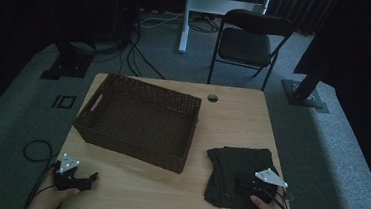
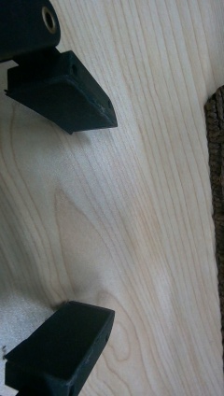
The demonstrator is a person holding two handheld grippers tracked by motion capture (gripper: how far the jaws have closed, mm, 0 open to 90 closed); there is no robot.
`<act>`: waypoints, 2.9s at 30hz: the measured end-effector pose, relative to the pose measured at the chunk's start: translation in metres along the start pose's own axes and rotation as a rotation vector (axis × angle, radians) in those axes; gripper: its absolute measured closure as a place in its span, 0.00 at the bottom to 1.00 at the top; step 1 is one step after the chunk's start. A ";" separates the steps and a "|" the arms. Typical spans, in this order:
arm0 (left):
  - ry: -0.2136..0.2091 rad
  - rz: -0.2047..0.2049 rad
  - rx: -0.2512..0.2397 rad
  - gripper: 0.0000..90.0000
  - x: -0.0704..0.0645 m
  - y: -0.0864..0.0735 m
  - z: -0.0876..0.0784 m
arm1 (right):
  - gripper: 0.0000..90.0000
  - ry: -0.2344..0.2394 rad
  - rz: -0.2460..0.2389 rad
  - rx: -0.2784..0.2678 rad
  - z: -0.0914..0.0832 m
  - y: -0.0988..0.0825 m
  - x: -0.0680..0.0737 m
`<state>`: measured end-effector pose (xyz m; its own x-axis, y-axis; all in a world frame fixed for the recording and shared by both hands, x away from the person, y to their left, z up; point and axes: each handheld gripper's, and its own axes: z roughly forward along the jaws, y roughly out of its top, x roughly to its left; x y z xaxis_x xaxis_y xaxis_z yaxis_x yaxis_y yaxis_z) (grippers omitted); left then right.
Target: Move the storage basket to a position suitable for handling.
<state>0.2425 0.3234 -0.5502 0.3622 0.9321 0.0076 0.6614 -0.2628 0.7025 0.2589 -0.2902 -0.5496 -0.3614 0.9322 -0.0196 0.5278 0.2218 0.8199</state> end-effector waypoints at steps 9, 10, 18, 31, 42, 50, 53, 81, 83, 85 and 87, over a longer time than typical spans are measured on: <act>-0.020 -0.014 -0.006 0.17 0.008 0.003 -0.002 | 0.14 0.005 0.069 -0.026 -0.006 0.009 0.002; -0.028 -0.024 -0.009 0.17 0.009 0.004 -0.003 | 0.14 0.008 0.081 -0.035 -0.006 0.011 0.003; -0.037 -0.006 -0.028 0.16 0.014 0.009 -0.011 | 0.14 0.021 0.073 -0.073 -0.009 0.031 0.013; -0.024 -0.013 -0.057 0.17 0.027 0.026 -0.021 | 0.14 0.055 0.056 -0.101 -0.002 0.061 0.031; -0.009 -0.014 -0.114 0.17 0.040 0.045 -0.036 | 0.14 0.093 0.020 -0.123 0.003 0.081 0.051; -0.013 -0.009 -0.161 0.17 0.047 0.068 -0.044 | 0.14 0.124 0.010 -0.135 0.007 0.097 0.064; -0.014 -0.009 -0.177 0.17 0.051 0.077 -0.046 | 0.14 0.137 0.006 -0.141 0.009 0.104 0.069; -0.018 -0.067 -0.229 0.17 0.083 0.136 -0.009 | 0.14 0.228 0.003 -0.176 0.029 0.139 0.116; -0.017 -0.053 -0.214 0.17 0.083 0.138 -0.004 | 0.14 0.229 0.003 -0.181 0.031 0.141 0.120; -0.027 -0.048 -0.207 0.18 0.082 0.140 0.001 | 0.14 0.230 0.005 -0.183 0.034 0.143 0.124; -0.030 -0.051 -0.207 0.18 0.082 0.142 0.006 | 0.14 0.225 0.007 -0.182 0.036 0.144 0.127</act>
<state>0.3697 0.3606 -0.4546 0.3528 0.9343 -0.0506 0.5319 -0.1557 0.8324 0.3170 -0.1292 -0.4546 -0.5306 0.8420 0.0976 0.3919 0.1415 0.9091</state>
